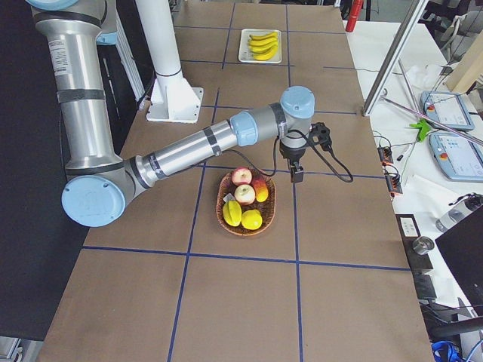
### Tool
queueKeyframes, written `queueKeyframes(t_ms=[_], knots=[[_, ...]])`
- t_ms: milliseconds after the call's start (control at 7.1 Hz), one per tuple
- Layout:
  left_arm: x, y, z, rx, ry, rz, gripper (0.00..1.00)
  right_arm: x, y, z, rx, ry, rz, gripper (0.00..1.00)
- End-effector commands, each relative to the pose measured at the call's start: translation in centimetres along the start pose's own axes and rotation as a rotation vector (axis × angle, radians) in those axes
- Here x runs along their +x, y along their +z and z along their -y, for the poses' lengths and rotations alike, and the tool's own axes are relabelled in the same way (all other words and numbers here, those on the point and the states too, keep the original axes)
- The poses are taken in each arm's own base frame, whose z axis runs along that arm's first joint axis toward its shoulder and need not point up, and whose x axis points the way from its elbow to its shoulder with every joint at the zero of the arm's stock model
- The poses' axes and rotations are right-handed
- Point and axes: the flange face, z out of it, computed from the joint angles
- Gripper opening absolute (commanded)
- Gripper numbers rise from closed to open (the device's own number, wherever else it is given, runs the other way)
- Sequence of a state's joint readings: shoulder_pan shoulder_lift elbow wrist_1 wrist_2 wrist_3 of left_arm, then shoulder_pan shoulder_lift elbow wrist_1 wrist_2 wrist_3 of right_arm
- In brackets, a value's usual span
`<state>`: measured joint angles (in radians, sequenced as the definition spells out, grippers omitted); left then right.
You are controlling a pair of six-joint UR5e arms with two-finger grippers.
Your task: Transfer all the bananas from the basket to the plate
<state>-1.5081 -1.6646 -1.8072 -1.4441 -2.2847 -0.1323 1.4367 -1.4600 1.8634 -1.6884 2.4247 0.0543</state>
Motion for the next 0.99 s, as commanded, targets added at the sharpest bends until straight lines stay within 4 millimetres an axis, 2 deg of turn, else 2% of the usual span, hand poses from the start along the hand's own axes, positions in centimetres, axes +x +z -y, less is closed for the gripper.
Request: queueKeyframes(t_ms=[0, 141, 282, 563, 704, 845], knots=[[-4.7, 1.9, -0.6, -0.071, 0.046, -0.016, 1.00, 6.1, 1.8, -1.2, -0.039, 0.053, 0.001, 1.00], [-8.4, 3.9, -2.4, -0.109, 0.087, -0.031, 1.00, 6.7, 1.9, -0.9, -0.041, 0.053, -0.029, 1.00], [-10.0, 6.0, -4.5, -0.140, 0.076, -0.104, 1.00, 7.4, 2.4, -1.1, -0.053, 0.059, -0.062, 1.00], [-10.6, 6.7, -6.4, -0.145, 0.045, -0.141, 1.00, 8.7, 3.4, -1.6, -0.077, 0.101, -0.064, 1.00], [-11.4, 7.6, -7.4, -0.164, 0.029, -0.143, 1.00, 9.3, 3.3, -1.9, -0.079, 0.117, -0.055, 1.00], [-11.2, 7.3, -7.4, -0.159, 0.031, -0.144, 1.00, 9.9, 3.4, -2.4, -0.082, 0.140, -0.030, 1.00]])
